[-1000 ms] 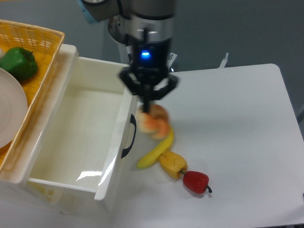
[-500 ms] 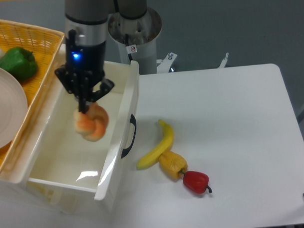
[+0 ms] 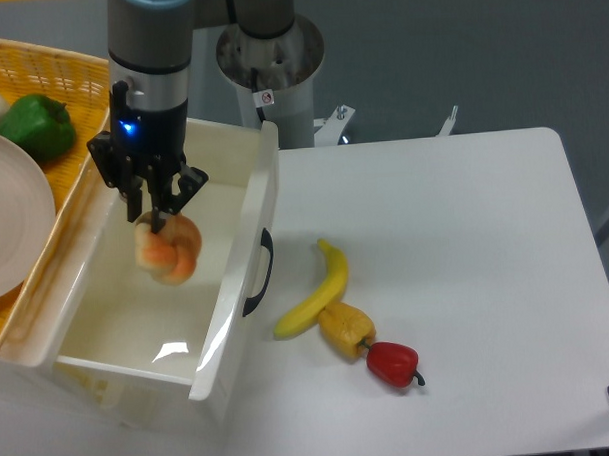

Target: Place the round bread in the upper white drawer

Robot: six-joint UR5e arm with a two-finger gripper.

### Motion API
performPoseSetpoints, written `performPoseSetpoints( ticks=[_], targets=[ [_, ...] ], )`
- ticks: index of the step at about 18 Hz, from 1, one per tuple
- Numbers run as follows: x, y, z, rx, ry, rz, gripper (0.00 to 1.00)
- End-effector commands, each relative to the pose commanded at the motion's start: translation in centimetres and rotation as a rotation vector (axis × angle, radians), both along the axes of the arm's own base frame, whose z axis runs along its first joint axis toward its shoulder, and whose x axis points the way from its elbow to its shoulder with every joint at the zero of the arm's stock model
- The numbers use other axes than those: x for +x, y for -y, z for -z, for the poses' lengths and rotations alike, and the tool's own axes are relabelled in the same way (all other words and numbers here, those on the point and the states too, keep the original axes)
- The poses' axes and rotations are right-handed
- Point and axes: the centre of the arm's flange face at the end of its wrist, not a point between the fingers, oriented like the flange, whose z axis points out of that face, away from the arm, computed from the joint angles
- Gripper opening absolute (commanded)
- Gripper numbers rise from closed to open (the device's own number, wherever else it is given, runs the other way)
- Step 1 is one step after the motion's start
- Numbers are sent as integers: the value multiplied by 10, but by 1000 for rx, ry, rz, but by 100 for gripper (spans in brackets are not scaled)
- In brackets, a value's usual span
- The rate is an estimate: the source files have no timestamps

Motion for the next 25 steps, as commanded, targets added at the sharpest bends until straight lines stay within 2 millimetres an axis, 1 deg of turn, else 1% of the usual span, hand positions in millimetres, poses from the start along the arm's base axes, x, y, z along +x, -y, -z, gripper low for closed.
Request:
performPoseSetpoints(
  ticks=[4, 10, 16, 20, 22, 25],
  targets=[
    [1, -2, 1, 6, 16, 4, 58],
    [-1, -2, 2, 7, 18, 4, 68],
    [-1, -2, 2, 26, 47, 7, 72],
    [-3, -3, 3, 24, 50, 5, 76],
    [-3, -3, 4, 22, 51, 5, 79],
    [-4, -2, 4, 24, 52, 1, 81]
  ],
)
